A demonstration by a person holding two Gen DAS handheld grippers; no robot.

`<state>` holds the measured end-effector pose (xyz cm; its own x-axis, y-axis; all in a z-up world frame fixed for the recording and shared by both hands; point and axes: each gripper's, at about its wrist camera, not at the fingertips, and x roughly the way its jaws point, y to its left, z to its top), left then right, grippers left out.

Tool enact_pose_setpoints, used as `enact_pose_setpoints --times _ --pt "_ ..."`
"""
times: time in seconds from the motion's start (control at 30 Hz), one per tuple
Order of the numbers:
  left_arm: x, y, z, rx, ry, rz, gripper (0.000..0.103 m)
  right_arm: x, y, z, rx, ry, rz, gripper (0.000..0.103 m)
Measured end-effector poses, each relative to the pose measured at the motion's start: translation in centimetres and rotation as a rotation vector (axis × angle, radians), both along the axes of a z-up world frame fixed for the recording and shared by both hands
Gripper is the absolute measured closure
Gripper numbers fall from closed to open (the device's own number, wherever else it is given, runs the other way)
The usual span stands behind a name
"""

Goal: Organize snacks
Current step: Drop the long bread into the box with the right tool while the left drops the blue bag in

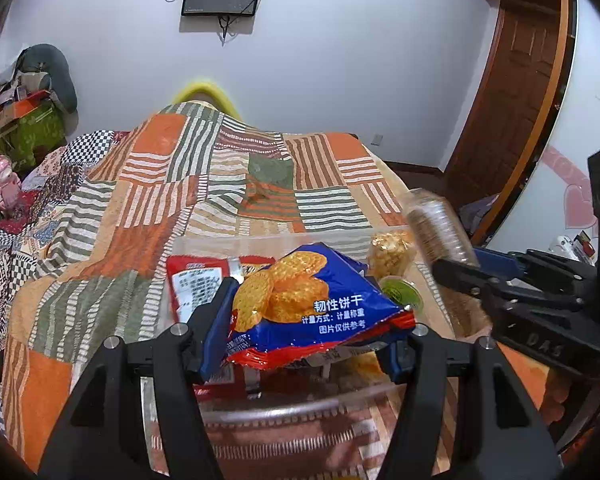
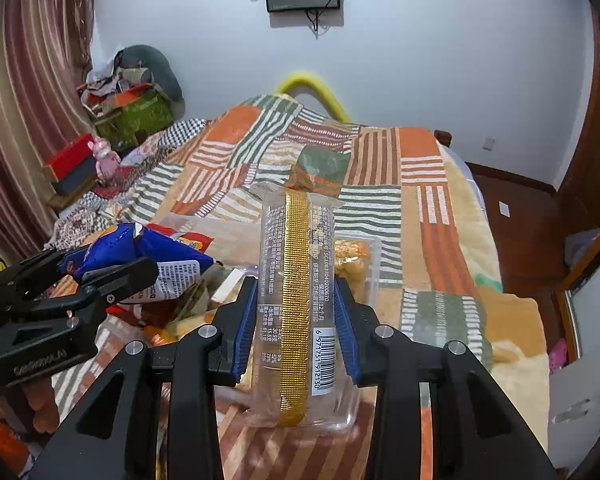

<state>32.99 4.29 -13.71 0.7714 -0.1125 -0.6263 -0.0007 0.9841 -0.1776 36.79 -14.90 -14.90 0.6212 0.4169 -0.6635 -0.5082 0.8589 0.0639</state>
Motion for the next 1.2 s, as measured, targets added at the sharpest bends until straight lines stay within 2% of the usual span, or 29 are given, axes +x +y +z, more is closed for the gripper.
enact_pose_setpoints --times 0.37,0.6,0.67,0.8,1.0,1.2 --pt "2.6 -1.9 -1.0 0.034 0.013 -0.012 0.041 1.8 0.9 -1.5 -0.064 0.035 0.023 0.068" --pt "2.0 -1.6 -0.8 0.014 0.041 -0.023 0.033 0.6 -0.2 0.3 -0.035 -0.011 0.039 0.068" --pt "1.1 -1.5 0.1 -0.007 0.027 -0.037 0.028 0.2 -0.3 0.7 -0.037 -0.024 0.041 0.067" --pt "-0.8 -1.3 1.9 -0.001 -0.015 -0.044 0.016 -1.2 -0.7 1.3 -0.035 -0.045 0.044 0.062" --pt "-4.5 -0.5 3.2 0.045 -0.019 -0.052 0.014 -3.9 -1.3 1.7 -0.008 -0.038 0.054 0.051" --pt "-9.0 0.7 2.6 0.063 0.016 -0.046 0.014 -7.3 -2.1 1.3 0.043 -0.006 0.068 0.040"
